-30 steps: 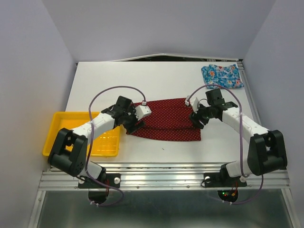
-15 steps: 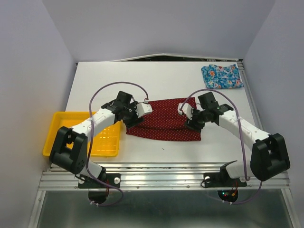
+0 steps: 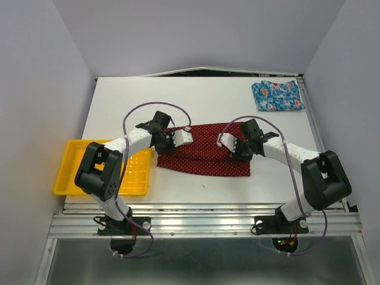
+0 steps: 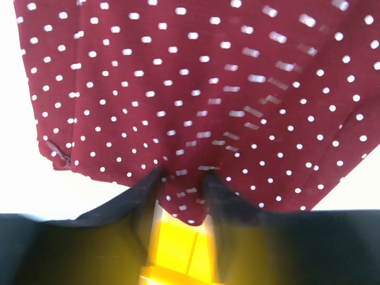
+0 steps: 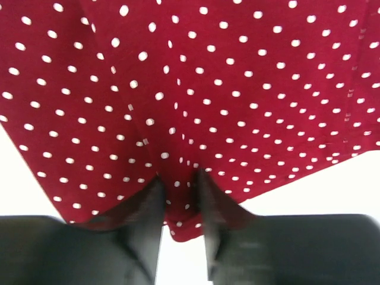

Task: Fold and stack the skirts
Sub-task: Fold the skirt

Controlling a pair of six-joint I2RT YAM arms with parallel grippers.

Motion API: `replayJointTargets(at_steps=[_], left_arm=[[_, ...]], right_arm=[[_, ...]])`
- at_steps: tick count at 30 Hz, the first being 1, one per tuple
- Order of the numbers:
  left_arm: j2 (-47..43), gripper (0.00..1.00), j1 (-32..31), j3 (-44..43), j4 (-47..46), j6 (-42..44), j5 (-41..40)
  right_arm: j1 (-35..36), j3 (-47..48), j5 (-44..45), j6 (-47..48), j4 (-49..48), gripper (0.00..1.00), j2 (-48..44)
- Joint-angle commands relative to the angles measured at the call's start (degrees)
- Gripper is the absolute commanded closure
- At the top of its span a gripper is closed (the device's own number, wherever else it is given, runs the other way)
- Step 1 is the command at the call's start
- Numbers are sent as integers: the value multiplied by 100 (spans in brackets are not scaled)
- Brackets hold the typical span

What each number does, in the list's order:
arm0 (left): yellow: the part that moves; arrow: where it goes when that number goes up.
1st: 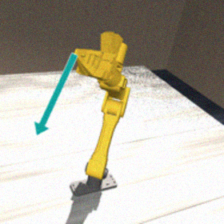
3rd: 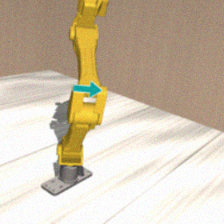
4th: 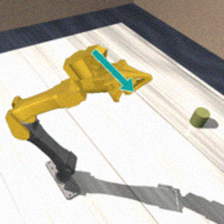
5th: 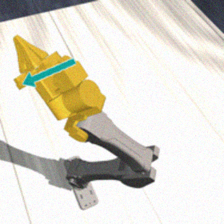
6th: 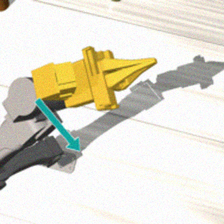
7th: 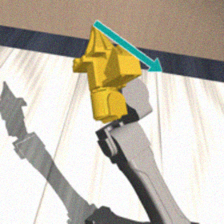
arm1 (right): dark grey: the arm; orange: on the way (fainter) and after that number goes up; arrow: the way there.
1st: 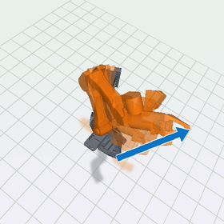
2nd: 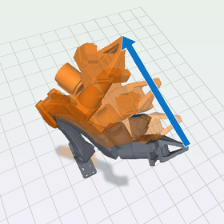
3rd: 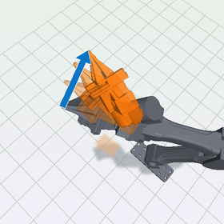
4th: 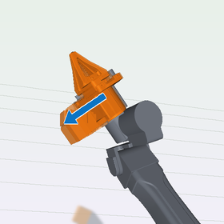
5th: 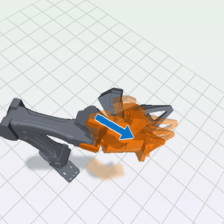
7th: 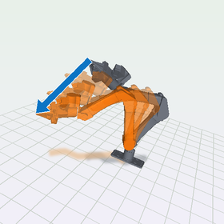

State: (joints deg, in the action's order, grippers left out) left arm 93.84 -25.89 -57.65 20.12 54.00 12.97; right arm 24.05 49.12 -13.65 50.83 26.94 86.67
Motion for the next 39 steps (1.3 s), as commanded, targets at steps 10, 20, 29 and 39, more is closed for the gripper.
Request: replayJointTargets(at_steps=[10, 20, 29, 39], left_arm=[[-305, 100, -13, -334, 457, 287, -137], [-938, 100, -21, -783, 1345, 269, -128], [-1192, 100, -171, -335, 1776, 331, 363], [-1061, 85, -469, 657, 1785, 322, 496]], right_arm=[[29, 308, 301, -55, -146, 99, -387], [29, 634, 275, 129, 628, 99, -1056], [82, -16, 266, 340, 778, 99, -1407], [450, -843, -23, 375, 725, 86, -1434]])
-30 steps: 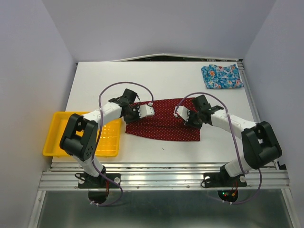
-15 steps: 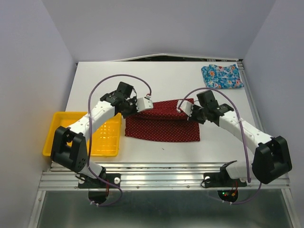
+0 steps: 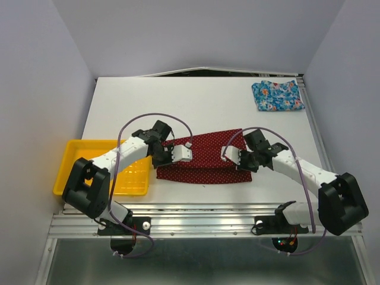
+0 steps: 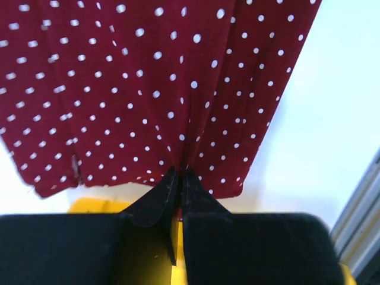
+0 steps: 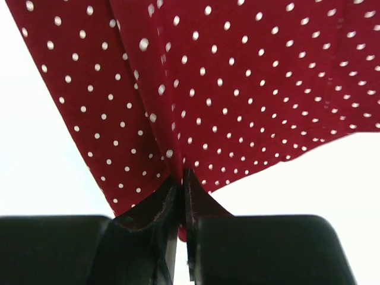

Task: Fold and stack the skirts
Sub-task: Fold the skirt

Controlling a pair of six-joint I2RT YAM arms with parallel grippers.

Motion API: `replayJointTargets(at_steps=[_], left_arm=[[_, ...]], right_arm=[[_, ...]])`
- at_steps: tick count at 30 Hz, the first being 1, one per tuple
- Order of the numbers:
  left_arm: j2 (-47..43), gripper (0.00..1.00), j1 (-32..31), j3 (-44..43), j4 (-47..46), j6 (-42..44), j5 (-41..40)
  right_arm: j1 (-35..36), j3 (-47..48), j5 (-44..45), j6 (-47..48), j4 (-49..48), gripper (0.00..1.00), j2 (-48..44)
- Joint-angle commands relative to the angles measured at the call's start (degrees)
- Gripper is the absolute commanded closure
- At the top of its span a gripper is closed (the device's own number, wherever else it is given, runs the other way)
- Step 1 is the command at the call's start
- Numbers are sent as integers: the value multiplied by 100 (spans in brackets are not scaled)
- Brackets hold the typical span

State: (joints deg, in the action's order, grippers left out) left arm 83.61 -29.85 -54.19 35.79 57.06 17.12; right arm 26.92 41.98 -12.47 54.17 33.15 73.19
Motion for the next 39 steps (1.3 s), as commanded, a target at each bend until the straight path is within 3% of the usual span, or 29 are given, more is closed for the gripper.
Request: replayJointTargets(at_steps=[1, 3, 4, 5, 8, 12, 18, 23, 30, 36, 38, 39], left_arm=[[-38, 75, -83, 348, 244, 7, 98], [-143, 60, -126, 287, 367, -28, 272], [-204, 51, -179, 208, 585, -124, 404], [-249, 48, -206, 121, 717, -159, 536], [-565, 46, -267, -214, 1044, -352, 994], [-829, 47, -250, -355, 607, -774, 803], [-391, 53, -136, 31, -378, -1529, 284], [224, 62, -127, 199, -907, -1777, -227], [691, 76, -407, 454, -898, -1724, -139], [972, 84, -1241, 358, -1205, -2398, -95], [1130, 82, -1400, 130, -1399, -2734, 1], [1296, 76, -1497, -194, -1539, -3153, 19]], right_arm=[[165, -111, -246, 23, 235, 82, -120], [165, -93, -221, -29, 298, 74, -208], [165, -24, -73, -99, 298, 48, -295], [165, 47, -11, -135, 324, 41, -340], [165, 389, -106, -493, 543, 35, -454], [165, 1100, -764, -1293, 781, 37, -227], [165, 1155, -1214, -2393, 264, 44, 642], [165, 1260, -626, -2631, -97, 53, 1724], [-72, 1533, 332, -2561, -879, 57, 2919], [-643, 3472, 754, -2209, -1012, 58, 4402], [-758, 4409, 894, -2209, -1021, 58, 4747], [-810, 4703, 965, -2244, -1021, 58, 5018]])
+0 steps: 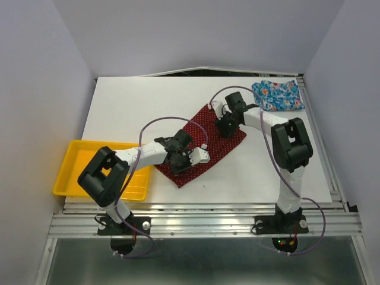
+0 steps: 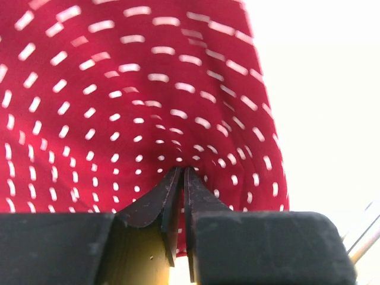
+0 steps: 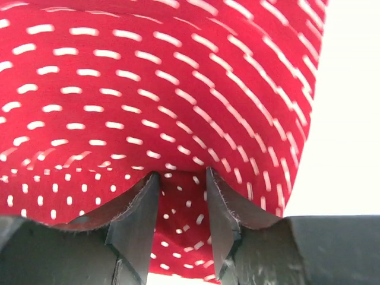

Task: Fold and stack the skirts
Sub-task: Fold the skirt

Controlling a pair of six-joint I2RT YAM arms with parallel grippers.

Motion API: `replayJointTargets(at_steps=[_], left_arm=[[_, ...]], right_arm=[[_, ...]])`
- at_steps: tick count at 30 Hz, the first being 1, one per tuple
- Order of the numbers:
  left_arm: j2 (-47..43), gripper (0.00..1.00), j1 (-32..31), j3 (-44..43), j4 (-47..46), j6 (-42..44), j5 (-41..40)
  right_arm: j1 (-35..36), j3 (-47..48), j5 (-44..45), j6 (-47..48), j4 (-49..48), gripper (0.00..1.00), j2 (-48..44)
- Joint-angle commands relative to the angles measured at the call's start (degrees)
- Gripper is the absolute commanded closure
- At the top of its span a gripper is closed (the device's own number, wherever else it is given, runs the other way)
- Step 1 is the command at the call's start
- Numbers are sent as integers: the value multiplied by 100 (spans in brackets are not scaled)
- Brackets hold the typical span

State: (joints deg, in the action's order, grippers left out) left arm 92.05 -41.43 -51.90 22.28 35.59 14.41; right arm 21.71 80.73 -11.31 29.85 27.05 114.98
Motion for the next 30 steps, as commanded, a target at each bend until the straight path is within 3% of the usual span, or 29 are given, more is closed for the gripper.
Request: replayJointTargets(at_steps=[1, 4, 8, 12, 18, 25, 30], left_arm=[[532, 74, -339, -592, -259, -1219, 438], [744, 66, -357, -1224, -409, -1931, 860], [455, 60, -375, -1577, -698, -2669, 528], [-29, 55, -410, -1464, -1094, -3005, -95], [409, 56, -471, -1884, -1086, -3365, -579], [1050, 55, -586, -2385, -1252, -3437, -1063], [1623, 54, -568, -3404, -1306, -3015, -1125]], right_arm=[[-291, 1370, 902, 127, -428, 57, 946], [-352, 2041, 999, -416, -429, 51, 1045], [-405, 2080, 852, -1277, -411, 46, 249], [-598, 1105, 464, -2042, -341, 46, -861], [-704, -881, -186, -3526, -349, 47, -1916], [-940, -2209, -179, -4696, -1655, 54, -2050], [-1363, -2088, -73, -5199, -2493, 55, -1743]])
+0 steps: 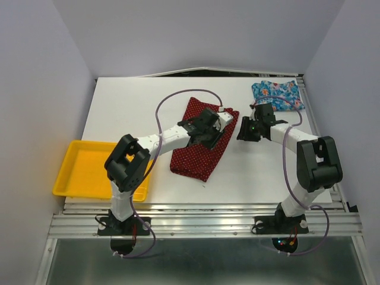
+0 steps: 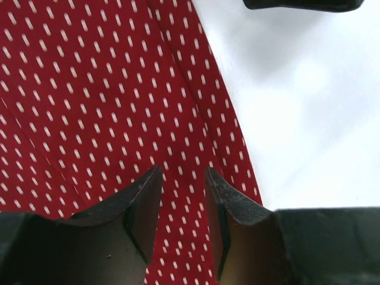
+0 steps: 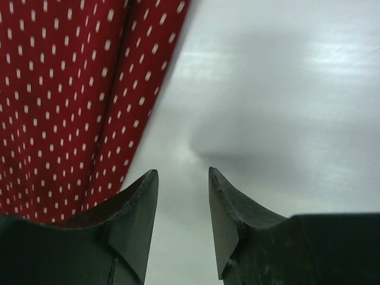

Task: Fold and stack the skirts
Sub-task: Fold the skirt

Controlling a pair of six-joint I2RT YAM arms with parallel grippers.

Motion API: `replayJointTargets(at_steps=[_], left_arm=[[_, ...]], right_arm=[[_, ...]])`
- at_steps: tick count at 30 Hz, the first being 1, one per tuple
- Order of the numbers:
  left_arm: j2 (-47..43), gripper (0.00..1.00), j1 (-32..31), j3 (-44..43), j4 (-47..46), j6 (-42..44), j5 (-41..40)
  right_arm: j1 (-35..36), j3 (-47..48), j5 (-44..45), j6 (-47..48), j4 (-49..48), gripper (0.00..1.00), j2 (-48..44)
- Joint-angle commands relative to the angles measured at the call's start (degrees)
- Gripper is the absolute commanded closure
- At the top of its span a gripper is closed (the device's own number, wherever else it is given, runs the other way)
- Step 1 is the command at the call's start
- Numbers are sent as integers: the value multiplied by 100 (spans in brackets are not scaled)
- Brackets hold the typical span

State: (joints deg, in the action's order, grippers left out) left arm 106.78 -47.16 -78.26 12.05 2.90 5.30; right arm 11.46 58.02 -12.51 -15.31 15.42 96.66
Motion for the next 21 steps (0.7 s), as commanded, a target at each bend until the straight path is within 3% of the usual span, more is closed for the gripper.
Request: replayJointTargets(at_steps=[1, 5, 9, 13, 21], left_arm=[[420, 54, -4, -1196, -283, 342, -170], [1150, 54, 162, -2209, -458, 440, 190], [2448, 54, 373, -4086, -107, 212, 164], [3215, 53, 540, -5118, -9, 1, 278], [3648, 50, 629, -5252, -309, 27, 24]], right_arm=[[-486, 331, 65, -710, -1470, 55, 159], [-768, 745, -216, -824, -1849, 56, 695], [-768, 1158, -524, -956, -2104, 55, 1406], [-768, 1405, -717, -1167, -2516, 53, 1820], [-768, 1528, -718, -1466, -2922, 54, 2330]])
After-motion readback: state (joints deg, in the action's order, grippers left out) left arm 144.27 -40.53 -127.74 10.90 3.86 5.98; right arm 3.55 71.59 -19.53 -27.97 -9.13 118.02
